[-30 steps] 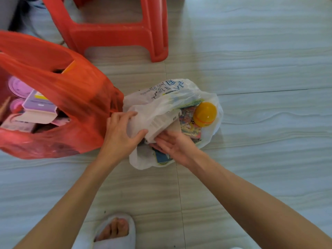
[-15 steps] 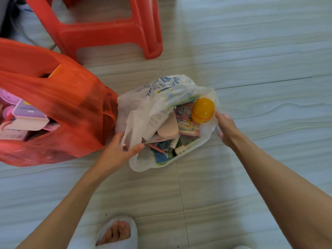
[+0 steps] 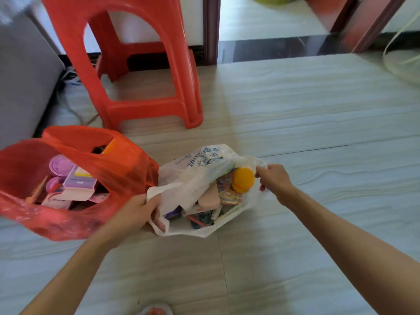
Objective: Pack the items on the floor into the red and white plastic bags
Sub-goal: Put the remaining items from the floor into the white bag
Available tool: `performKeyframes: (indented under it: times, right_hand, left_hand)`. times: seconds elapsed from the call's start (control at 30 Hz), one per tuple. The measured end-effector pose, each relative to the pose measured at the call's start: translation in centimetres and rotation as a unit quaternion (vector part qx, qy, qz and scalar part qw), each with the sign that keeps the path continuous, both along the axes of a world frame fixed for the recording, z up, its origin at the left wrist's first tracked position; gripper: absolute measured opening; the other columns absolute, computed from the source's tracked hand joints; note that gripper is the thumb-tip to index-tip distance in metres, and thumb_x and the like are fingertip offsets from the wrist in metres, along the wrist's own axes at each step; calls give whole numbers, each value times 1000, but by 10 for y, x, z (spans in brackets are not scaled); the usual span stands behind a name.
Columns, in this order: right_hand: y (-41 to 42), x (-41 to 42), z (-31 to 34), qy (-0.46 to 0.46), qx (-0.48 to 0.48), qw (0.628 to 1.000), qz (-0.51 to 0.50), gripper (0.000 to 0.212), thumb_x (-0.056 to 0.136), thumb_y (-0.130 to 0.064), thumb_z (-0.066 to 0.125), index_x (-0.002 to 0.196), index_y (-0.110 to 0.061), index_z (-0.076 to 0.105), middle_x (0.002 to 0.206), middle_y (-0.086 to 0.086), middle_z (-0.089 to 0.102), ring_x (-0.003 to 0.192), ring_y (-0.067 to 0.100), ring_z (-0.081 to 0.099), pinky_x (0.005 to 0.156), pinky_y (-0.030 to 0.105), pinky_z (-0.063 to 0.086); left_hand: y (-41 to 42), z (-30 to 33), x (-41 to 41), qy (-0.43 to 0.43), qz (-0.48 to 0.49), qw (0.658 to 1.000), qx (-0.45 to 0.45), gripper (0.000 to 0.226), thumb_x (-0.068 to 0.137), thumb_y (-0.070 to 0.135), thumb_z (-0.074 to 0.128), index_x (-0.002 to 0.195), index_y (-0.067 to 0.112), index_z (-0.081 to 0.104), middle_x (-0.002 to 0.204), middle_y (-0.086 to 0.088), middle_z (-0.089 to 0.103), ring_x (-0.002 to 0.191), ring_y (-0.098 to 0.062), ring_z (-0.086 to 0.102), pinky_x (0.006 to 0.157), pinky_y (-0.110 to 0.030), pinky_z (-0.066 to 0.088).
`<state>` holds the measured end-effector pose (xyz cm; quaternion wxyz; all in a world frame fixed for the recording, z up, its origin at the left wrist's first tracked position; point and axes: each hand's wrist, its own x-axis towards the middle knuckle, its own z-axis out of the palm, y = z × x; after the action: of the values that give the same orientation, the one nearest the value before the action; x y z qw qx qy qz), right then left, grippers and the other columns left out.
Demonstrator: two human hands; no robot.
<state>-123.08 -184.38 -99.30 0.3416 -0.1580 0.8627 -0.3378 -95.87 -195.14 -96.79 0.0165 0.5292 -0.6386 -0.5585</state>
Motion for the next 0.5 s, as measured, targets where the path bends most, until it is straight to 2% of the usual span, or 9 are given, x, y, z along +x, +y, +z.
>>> performKeyframes:
  times: [0.1,0.2,0.23,0.3,0.37,0.5]
  right_hand:
    - [2,-2,50,23,-34,999,-5,25,88,-17,51,69,-3,60,56,5,52,49,18,51,54,26,41]
    - [6,-7,96,-13,-113,991,-65,26,87,-15,54,64,-4,56,56,7,46,48,20,46,61,31,49]
    - [6,-10,113,-26,-148,984,-90,26,88,-14,54,63,-4,55,55,7,42,47,19,42,59,32,49]
    - [5,-16,145,-38,-204,971,-120,26,88,-12,53,63,-5,52,54,5,36,40,15,36,49,29,39]
    - [2,-19,170,-33,-233,965,-112,24,87,-9,53,63,-4,52,54,5,36,33,11,33,45,27,32]
    - [4,-19,196,-10,-261,961,-90,24,87,-4,53,63,-4,51,56,6,40,46,16,33,47,28,33]
  left_hand:
    - [-6,43,-6,25,-11,997,-67,35,98,17,40,66,4,49,52,-13,51,39,-12,58,45,-18,46]
    - [-18,79,-15,50,36,995,-80,38,97,16,42,59,9,44,54,-8,45,32,-7,49,38,-16,43]
    - [-24,92,-21,68,54,993,-78,37,96,18,43,60,11,44,56,-6,44,32,-7,47,39,-18,45]
    - [-36,122,-34,121,97,986,-63,32,95,22,47,65,12,47,56,-4,43,33,-10,45,43,-23,49]
    - [-45,152,-47,161,145,976,-37,28,93,22,50,68,10,49,56,-4,44,34,-12,42,47,-28,53]
    - [-46,182,-64,187,145,971,-34,23,93,15,50,72,7,52,60,-5,45,36,-14,49,52,-28,54]
